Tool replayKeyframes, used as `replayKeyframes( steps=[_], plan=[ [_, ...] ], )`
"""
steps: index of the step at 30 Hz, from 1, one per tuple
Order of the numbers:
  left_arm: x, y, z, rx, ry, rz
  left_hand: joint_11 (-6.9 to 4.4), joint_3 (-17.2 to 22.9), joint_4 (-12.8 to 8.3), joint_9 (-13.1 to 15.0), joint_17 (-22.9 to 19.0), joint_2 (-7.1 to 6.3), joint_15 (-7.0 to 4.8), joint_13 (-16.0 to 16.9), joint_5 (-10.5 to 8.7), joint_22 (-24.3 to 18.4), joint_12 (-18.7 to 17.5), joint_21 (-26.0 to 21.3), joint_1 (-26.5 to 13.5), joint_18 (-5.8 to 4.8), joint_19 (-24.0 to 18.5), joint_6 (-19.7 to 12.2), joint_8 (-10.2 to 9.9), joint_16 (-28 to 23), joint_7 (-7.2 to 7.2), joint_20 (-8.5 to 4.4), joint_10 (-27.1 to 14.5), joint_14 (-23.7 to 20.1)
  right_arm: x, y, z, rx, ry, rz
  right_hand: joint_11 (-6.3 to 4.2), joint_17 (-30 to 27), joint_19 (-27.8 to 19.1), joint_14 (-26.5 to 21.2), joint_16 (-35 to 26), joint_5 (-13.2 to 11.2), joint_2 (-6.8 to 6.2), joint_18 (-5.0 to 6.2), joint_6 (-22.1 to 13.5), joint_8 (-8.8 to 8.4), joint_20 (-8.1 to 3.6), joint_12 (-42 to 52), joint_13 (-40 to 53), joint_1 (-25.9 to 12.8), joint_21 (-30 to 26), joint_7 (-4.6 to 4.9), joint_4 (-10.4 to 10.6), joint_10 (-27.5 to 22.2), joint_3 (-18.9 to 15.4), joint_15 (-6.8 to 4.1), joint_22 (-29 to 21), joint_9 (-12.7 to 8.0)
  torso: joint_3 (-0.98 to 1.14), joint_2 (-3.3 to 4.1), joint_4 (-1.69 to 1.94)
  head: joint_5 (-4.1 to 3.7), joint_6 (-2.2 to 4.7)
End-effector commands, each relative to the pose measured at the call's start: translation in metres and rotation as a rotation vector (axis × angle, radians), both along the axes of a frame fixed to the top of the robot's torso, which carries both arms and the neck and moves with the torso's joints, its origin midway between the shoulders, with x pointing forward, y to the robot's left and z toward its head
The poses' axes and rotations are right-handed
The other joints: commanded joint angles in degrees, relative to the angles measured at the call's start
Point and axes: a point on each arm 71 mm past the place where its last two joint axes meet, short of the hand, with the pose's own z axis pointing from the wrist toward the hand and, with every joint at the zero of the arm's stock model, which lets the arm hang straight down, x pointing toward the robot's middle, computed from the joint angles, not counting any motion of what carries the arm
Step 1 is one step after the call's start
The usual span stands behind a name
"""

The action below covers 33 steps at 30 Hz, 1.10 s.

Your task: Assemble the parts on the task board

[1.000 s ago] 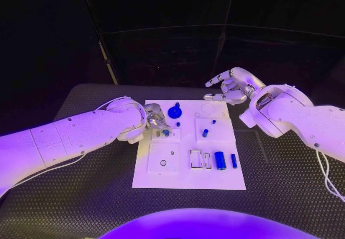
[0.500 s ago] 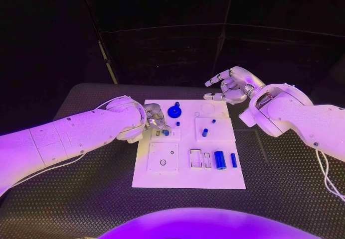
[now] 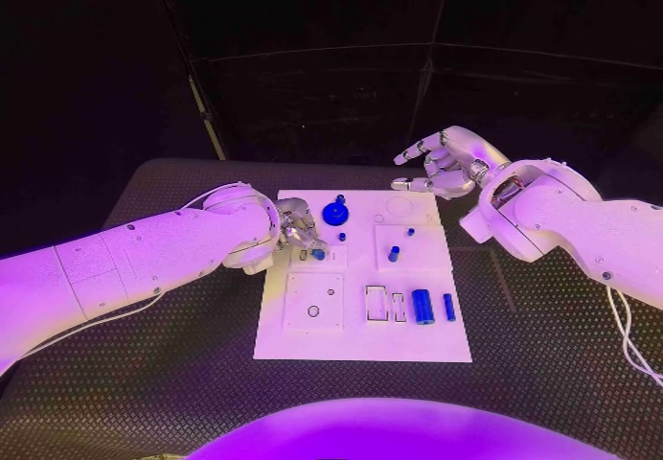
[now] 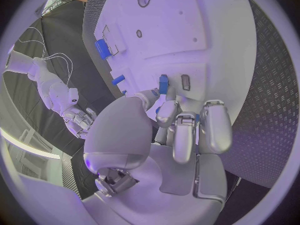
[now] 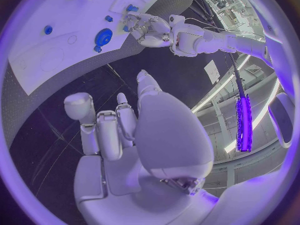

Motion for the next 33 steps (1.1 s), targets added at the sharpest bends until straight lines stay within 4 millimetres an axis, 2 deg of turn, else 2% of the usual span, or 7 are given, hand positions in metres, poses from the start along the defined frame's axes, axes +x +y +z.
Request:
replayKeyframes(
  steps=[1, 7, 14, 33],
  plan=[
    [-0.0011, -0.0007, -0.0006, 0.009, 0.011, -0.018, -0.07, 5.6, -5.4, 0.2, 15.1, -0.15, 0.25, 0.0, 0.08, 0.0, -0.1, 0.1, -0.2, -0.89, 0.1, 0.3, 0.2, 0.4, -0.09, 0.11, 0.4, 6.1, -0.0002, 0.0013, 0.0015, 0.0, -0.008, 0.012, -0.36, 3.9, -0.2, 3.4, -0.2, -0.1, 0.63, 0.54, 0.0, 0.26, 0.05, 0.1, 0.1, 0.0, -0.2, -0.13, 0.0, 0.1, -0.4, -0.48, 0.0, 0.0, 0.0, -0.02, 0.02, 0.0, -0.02],
    [-0.0011, -0.0003, -0.0007, 0.01, 0.012, -0.018, -0.15, 5.5, -5.3, 0.4, 15.1, -0.64, 0.21, 0.0, -0.02, 0.0, 0.0, 0.1, -1.0, -0.9, 0.1, 0.4, 0.4, 0.4, -0.25, 0.08, 0.5, 6.1, -0.0001, 0.0012, 0.0015, 0.0, -0.008, 0.012, -0.38, 3.9, -0.2, 3.4, -0.2, -0.3, 0.77, 0.55, 0.0, 0.33, 0.03, 0.0, 0.0, 0.0, -0.3, -0.15, 0.0, 0.0, -0.5, -0.5, -0.2, 0.0, 0.01, -0.03, 0.01, 0.0, -0.04],
    [-0.0006, 0.0006, -0.0008, 0.01, 0.01, -0.014, -0.39, 3.8, -3.7, 0.5, 15.1, -1.52, 0.02, 0.1, -0.19, 0.0, 0.2, 0.1, -3.9, -0.9, 0.1, 1.1, 0.4, 0.4, -0.56, -0.08, 0.7, 6.1, 0.0, 0.0012, 0.0015, 0.0, -0.009, 0.012, -0.38, 3.9, -0.2, 3.4, -0.2, -0.3, 0.77, 0.55, 0.0, 0.33, 0.03, 0.0, 0.0, 0.0, -0.3, -0.15, 0.0, 0.0, -0.5, -0.5, -0.2, 0.0, 0.01, 0.0, -0.01, 0.0, -0.04],
    [-0.0002, 0.0018, -0.0014, 0.014, 0.014, -0.014, -0.45, 0.5, -1.6, 0.3, 15.1, -1.78, -0.1, 0.2, -0.25, 0.2, 0.4, 0.0, -6.7, -0.91, 0.2, 1.9, -0.1, 0.4, -0.61, -0.24, 0.6, 6.1, 0.0006, 0.0005, 0.0011, 0.0, -0.008, 0.008, -0.37, 3.8, -0.2, 3.4, -0.2, -0.4, 0.8, 0.57, 0.0, 0.34, 0.02, -0.1, -0.1, -0.1, -0.4, -0.14, 0.0, 0.0, -0.5, -0.51, -0.2, 0.0, -0.01, 0.0, 0.0, -0.08, -0.05]
  ],
)
